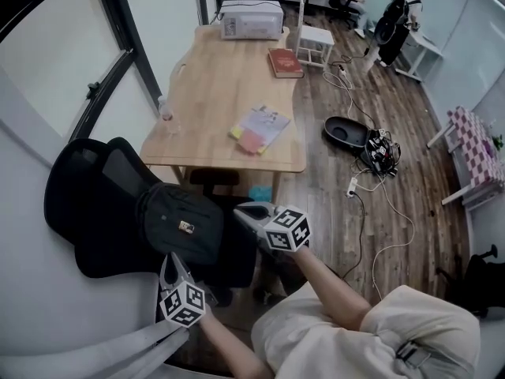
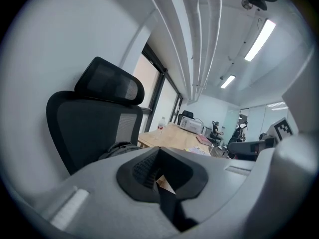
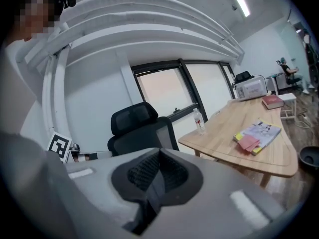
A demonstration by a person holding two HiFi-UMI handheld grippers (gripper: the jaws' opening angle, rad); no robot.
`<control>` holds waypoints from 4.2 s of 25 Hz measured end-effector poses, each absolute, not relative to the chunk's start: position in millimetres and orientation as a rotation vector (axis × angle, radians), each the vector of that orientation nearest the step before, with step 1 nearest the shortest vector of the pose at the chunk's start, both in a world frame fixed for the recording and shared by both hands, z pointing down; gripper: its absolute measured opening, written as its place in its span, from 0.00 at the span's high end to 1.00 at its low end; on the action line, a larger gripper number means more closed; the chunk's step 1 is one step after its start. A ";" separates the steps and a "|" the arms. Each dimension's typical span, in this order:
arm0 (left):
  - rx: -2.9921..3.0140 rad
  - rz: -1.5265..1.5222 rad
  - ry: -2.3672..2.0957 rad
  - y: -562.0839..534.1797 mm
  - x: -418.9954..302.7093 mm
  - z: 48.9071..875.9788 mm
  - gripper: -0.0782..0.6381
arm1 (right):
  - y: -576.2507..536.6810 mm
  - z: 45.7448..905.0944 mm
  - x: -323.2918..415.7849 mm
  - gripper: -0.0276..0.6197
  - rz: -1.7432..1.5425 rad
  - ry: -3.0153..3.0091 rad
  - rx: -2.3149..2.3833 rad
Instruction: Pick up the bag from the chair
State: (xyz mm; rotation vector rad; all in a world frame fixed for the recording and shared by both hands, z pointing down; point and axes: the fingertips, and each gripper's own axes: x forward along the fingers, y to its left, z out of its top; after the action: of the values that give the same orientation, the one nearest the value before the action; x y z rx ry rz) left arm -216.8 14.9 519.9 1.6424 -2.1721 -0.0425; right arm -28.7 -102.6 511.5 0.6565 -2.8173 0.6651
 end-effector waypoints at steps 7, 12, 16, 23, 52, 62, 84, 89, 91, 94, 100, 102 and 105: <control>1.605 -0.017 -2.228 1.1 -255.3 513.8 0.88 | -131.2 510.1 -91.9 0.96 0.639 -2.826 0.546; 1.562 -0.004 -2.320 -16.4 -293.7 478.9 0.88 | -152.4 481.8 -149.7 0.96 0.621 -2.880 0.411; 1.527 0.009 -2.348 -37.0 -311.6 475.4 0.88 | -172.6 480.8 -179.9 0.96 0.595 -2.880 0.331; 1.435 0.033 -2.341 -75.7 -335.4 533.6 0.88 | -242.0 525.0 -192.9 0.96 0.771 -2.902 0.374; 0.788 -0.062 -2.273 -18.2 -383.2 770.5 0.87 | -300.0 770.2 -335.5 0.47 0.444 -2.433 -0.429; 0.983 -0.130 -2.158 -20.9 -382.0 832.9 0.48 | -294.2 835.0 -345.4 0.45 0.366 -2.346 -0.449; 1.123 -0.152 -2.101 -70.7 -358.8 851.2 0.66 | -261.5 858.6 -315.0 0.61 0.267 -2.325 -0.402; 1.200 -0.091 -2.119 -73.1 -339.3 818.0 0.68 | -256.7 830.0 -283.3 0.64 0.306 -2.394 -0.349; 1.248 -0.065 -2.110 -81.8 -331.7 800.6 0.68 | -262.6 813.7 -268.1 0.65 0.321 -2.423 -0.306; 1.311 -0.041 -2.088 -91.4 -316.4 775.5 0.68 | -268.9 788.8 -243.5 0.65 0.344 -2.443 -0.238; 1.450 -0.040 -2.011 -88.9 -292.0 716.8 0.68 | -257.8 726.2 -203.3 0.66 0.360 -2.461 -0.178; 1.472 -0.016 -2.018 -86.0 -281.5 692.9 0.68 | -252.4 703.8 -188.5 0.66 0.373 -2.485 -0.112; 1.490 0.016 -2.050 -79.0 -265.0 658.5 0.68 | -242.1 670.1 -165.7 0.66 0.379 -2.522 0.031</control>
State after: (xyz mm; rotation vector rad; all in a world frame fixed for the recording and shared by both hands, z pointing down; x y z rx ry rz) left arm -265.0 -79.0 658.5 1.4900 -2.0496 0.0159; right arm -165.7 -242.1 670.1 0.0308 -2.5221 0.3792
